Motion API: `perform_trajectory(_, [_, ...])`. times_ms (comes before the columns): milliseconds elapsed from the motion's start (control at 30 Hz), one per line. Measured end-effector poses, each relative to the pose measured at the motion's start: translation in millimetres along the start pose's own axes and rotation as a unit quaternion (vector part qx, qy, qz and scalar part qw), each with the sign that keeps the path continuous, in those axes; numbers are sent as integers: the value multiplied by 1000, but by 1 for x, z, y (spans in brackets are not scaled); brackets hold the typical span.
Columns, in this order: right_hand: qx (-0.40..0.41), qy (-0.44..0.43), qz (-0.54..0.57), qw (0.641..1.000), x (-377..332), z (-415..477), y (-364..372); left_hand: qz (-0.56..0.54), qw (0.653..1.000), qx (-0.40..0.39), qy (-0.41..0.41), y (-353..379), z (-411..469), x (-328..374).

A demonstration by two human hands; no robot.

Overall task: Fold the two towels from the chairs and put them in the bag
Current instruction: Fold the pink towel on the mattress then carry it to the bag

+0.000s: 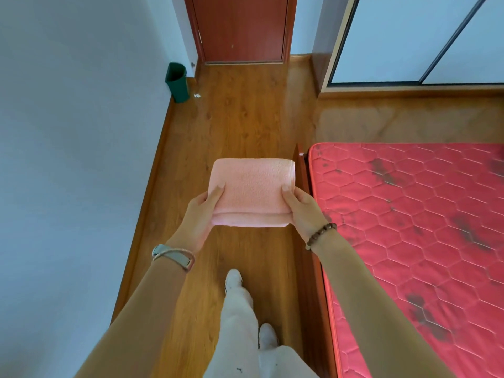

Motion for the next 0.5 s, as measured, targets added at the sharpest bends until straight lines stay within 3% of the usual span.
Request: perform_trajectory(500, [55,-9,0,998,-84,187,39,22,997,-71,32,0,200,111])
Point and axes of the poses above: each hand's wrist, its own z-axis towards the middle knuckle, its own y-axis out of the palm, x = y × z, the point moved 10 cm from there along z, towards the middle knuckle, and after that the axes turned 4 degrees about x, right-handed, at the moved point
